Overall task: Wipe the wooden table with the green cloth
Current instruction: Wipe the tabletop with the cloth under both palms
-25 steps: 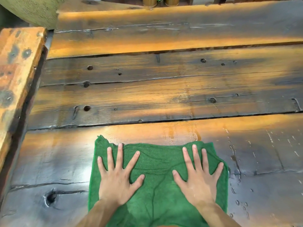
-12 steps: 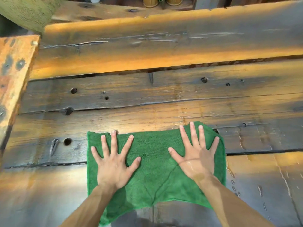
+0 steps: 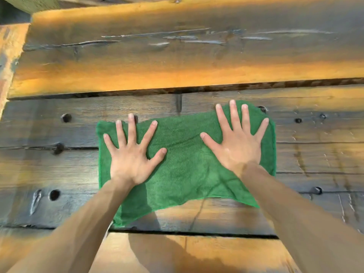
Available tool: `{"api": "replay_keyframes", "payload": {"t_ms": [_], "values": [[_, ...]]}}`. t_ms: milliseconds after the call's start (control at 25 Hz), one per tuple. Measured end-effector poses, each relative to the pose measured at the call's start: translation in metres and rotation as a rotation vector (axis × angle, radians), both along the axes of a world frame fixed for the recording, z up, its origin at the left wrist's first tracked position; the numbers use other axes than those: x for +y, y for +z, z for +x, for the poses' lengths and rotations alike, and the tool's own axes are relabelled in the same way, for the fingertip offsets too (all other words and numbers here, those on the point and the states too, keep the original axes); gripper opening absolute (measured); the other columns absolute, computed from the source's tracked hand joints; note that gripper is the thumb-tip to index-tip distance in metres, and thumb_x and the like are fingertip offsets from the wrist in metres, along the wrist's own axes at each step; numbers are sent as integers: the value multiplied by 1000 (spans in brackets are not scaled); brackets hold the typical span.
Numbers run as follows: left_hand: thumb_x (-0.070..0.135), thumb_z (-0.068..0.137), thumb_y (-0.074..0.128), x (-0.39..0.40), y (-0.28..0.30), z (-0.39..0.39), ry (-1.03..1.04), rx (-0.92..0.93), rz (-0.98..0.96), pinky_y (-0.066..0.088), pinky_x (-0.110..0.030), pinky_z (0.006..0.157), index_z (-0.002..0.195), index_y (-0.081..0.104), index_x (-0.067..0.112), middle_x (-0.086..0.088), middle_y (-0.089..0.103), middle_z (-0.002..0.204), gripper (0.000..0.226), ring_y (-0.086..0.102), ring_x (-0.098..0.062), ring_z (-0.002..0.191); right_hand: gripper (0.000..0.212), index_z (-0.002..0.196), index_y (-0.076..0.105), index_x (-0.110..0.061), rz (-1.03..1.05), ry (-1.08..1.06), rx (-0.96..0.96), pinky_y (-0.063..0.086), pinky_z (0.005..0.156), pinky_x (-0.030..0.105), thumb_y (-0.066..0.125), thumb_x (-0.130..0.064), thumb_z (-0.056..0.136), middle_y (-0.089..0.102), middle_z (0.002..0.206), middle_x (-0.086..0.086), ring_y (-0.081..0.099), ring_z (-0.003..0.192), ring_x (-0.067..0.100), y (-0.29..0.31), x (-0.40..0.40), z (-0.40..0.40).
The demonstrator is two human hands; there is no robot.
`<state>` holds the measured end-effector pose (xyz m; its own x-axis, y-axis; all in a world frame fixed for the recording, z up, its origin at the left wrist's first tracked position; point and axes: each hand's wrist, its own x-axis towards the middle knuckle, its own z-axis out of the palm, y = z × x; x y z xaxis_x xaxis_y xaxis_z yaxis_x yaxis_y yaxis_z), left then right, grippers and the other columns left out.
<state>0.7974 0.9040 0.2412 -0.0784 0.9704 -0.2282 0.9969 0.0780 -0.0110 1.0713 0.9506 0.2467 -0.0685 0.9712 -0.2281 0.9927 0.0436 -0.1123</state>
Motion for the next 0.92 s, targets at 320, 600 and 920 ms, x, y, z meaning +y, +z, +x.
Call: {"api": "replay_keyframes", "payload": {"t_ms": [320,600,920], "values": [[89,79,2,118,-2,-2,-20,-11,63,-4,-74,114,151,-9,61,-3,-20,168,78,-14,-38,154,82,158,-7,-45,78,-44,19,-12,113,73,7,-86,88,-13,168,-9,-19,154,21,-4,99,-1],[90,76,2,195,-1,0,-27,-13,69,-4,-73,115,151,-3,62,-1,-11,170,81,-8,-36,155,79,157,-7,-48,59,-32,0,-11,113,73,7,-84,88,-12,168,-13,-17,154,19,-5,190,-1],[85,86,14,330,-6,7,-10,-30,114,-8,-70,116,154,5,59,0,-6,170,73,-6,-31,156,80,158,-3,-46,112,-22,-34,-9,113,74,5,-83,88,-7,169,-11,-12,155,21,-11,312,-3]]}}
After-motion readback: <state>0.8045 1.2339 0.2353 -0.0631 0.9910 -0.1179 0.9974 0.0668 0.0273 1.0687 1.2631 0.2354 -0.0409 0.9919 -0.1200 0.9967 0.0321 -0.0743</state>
